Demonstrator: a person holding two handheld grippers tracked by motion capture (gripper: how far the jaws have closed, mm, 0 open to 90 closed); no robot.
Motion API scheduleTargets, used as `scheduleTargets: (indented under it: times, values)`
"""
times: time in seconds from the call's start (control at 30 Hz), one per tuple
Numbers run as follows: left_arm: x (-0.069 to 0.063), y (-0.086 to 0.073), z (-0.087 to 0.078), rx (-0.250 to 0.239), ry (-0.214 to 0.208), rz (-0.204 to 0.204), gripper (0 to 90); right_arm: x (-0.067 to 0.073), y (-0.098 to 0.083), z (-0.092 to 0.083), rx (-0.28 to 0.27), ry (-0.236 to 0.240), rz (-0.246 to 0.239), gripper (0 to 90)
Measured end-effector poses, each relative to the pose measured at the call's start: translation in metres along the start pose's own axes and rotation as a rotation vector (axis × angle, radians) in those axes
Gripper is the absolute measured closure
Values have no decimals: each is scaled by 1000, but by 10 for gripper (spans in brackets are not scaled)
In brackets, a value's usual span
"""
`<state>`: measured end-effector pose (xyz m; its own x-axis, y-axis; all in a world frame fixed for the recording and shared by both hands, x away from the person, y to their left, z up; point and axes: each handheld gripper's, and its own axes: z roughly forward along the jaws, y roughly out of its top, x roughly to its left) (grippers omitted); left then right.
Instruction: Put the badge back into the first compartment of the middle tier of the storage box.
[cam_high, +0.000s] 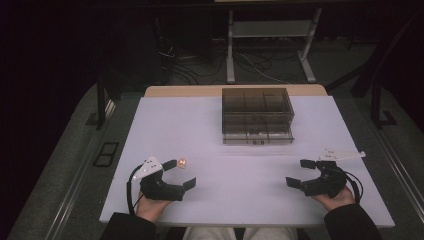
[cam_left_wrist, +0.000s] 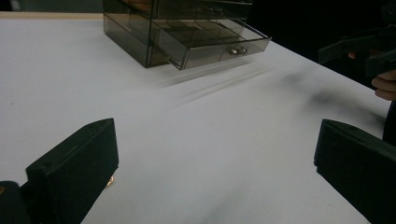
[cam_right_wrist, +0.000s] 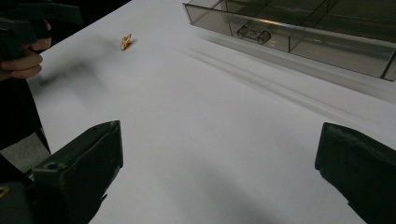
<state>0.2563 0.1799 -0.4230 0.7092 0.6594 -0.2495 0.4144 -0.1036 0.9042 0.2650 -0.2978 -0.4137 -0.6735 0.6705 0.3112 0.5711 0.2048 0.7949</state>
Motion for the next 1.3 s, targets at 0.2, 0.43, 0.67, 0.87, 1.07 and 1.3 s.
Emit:
scheduleTargets:
  times: [0.2,0.43,0.67,0.87,1.07,1.3]
  values:
    - [1,0,0,4,-5,-2,0,-1,-1,-1,4,4,4,5]
    - [0,0,1,7,-16,-9,0,-2,-1,-2,9,9,11,5]
    - [-1,0,2,15,-25,-8,0,-3,-2,-3,13,11,7,5]
    - [0,2,0,30,-27,2,0,-4,-3,-3,16,8,11,5]
    - [0,8,-3,59,-25,12,0,-6,-4,-4,22,0,11,5]
    - [2,17,-8,95,-11,41,0,-6,-4,-4,29,-7,10,5]
